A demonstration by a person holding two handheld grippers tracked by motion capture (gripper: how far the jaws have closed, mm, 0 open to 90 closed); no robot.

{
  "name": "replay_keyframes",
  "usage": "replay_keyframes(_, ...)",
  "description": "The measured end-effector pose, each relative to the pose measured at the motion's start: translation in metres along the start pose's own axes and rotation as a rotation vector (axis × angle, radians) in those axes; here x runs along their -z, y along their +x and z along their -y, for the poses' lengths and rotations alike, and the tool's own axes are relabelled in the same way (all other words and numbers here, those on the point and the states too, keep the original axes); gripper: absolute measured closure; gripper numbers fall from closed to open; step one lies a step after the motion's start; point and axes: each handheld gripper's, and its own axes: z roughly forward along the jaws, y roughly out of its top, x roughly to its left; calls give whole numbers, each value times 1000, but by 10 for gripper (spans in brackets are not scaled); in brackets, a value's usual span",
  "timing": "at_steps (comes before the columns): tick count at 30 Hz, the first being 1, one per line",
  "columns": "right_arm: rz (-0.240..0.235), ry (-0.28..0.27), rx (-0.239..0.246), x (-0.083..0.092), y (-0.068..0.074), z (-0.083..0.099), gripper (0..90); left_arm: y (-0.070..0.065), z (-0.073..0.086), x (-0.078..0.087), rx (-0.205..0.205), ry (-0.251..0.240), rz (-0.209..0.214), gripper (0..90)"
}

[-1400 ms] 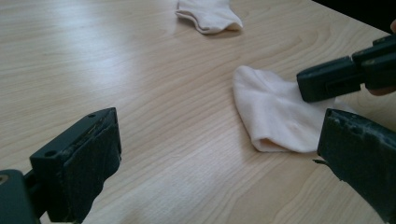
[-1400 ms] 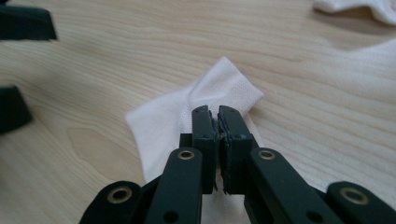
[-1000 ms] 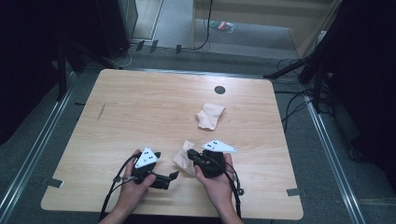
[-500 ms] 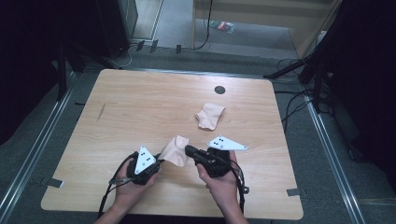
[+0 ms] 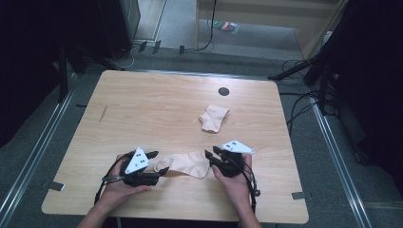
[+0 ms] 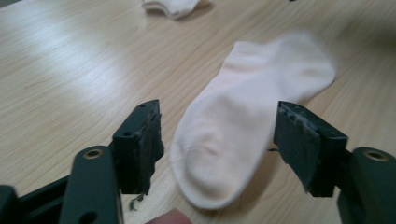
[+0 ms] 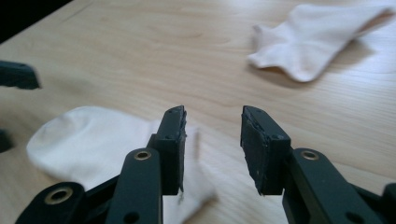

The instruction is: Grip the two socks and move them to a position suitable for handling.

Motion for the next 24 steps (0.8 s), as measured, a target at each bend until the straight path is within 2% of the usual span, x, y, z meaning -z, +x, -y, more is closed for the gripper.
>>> replay_keyframes(1, 0, 0, 0, 0, 0, 0, 606, 0, 0, 0, 0, 0, 0, 307)
replay_keyframes(2, 29, -9, -26, 5, -5, 0, 614, 9, -1, 5, 77, -30, 50, 309)
replay_keyframes(3, 29, -9, -26, 5, -5, 0, 614, 9, -1, 5, 77, -30, 50, 317)
replay_keyframes(4, 35, 0, -63, 7, -10, 1, 618, 14, -1, 8, 108, -35, 65, 330)
replay_keyframes(5, 35, 0, -63, 7, -10, 1, 618, 14, -1, 8, 108, -35, 65, 357)
replay_keyframes(6, 39, 10, -76, 8, -10, 3, 619, 16, 0, 7, 125, -18, 42, 357)
replay_keyframes(7, 32, 13, -78, 7, -10, 5, 621, 18, 0, 5, 158, 15, 2, 418)
replay_keyframes(9, 14, 43, -70, 4, -5, 9, 619, 23, 3, 0, 251, 84, -40, 485)
replay_keyframes(10, 8, 76, -54, -1, 3, 13, 608, 27, 8, -2, 323, 122, -35, 514)
replay_keyframes(11, 8, 76, -54, -1, 3, 13, 608, 27, 8, -2, 323, 122, -35, 517)
replay_keyframes(12, 9, 100, -55, -5, 9, 15, 602, 28, 9, -2, 345, 130, -26, 524)
replay_keyframes(13, 9, 100, -55, -5, 9, 15, 602, 30, 10, -1, 356, 139, -26, 524)
replay_keyframes(14, 7, 123, -61, -9, 12, 18, 600, 31, 12, -1, 390, 140, -10, 546)
replay_keyframes(17, 11, 142, -60, -12, 14, 22, 604, 29, 12, -3, 372, 155, -26, 542)
replay_keyframes(18, 17, 147, -65, -15, 16, 24, 620, 23, 12, -7, 339, 174, -42, 536)
replay_keyframes(19, 17, 147, -65, -15, 16, 24, 620, 23, 12, -7, 339, 174, -42, 534)
replay_keyframes(22, 18, 148, -50, -16, 18, 25, 666, 11, 11, -15, 269, 206, -94, 536)
replay_keyframes(24, 23, 154, -45, -17, 19, 25, 712, 3, 9, -19, 215, 216, -165, 583)
